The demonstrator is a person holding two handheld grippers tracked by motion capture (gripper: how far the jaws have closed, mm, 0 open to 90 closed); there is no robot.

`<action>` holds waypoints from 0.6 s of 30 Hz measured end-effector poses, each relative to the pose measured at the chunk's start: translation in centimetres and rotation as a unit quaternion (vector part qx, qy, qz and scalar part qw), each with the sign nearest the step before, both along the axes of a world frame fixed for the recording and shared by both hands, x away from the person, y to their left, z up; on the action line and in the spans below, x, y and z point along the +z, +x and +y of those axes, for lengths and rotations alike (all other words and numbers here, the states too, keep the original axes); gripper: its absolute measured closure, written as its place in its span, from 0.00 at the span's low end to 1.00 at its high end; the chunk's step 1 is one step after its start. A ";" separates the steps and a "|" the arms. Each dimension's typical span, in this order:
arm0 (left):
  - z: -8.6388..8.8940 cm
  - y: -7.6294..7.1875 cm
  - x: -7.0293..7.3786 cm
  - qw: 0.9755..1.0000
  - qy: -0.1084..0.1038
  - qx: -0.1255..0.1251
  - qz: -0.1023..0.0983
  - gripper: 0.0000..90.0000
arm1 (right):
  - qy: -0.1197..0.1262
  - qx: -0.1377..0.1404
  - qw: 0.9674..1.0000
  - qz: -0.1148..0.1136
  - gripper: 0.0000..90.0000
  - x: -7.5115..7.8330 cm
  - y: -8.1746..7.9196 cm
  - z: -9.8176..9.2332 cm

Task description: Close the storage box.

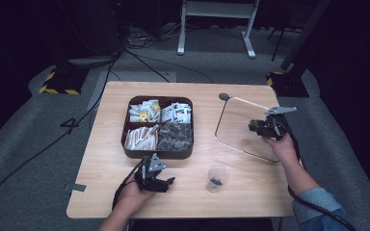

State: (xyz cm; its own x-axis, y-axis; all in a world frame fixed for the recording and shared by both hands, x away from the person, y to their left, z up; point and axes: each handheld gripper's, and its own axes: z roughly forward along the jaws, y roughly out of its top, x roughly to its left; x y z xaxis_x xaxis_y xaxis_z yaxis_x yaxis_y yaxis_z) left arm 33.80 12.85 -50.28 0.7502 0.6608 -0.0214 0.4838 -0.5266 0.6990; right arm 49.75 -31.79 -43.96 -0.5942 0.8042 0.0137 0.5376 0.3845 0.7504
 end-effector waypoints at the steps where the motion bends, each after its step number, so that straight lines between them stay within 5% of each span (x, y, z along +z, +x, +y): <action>1: 0.0 0.0 0.0 1.000 0.000 0.000 0.000 0.26 | 0.002 0.000 1.000 0.001 0.65 0.3 0.0 0.1; 18: 0.0 0.0 0.0 1.000 0.001 -0.001 -0.001 0.26 | 0.007 0.012 1.000 -0.015 0.65 3.6 -0.2 1.7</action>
State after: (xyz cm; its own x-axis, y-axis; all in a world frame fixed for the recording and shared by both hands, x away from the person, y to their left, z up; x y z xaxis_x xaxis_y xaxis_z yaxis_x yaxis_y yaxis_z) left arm 33.81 12.86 -50.28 0.7512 0.6598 -0.0194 0.4821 -0.5283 0.6989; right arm 49.55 -30.12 -40.32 -0.6131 0.7900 0.0069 0.5059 0.3859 0.7715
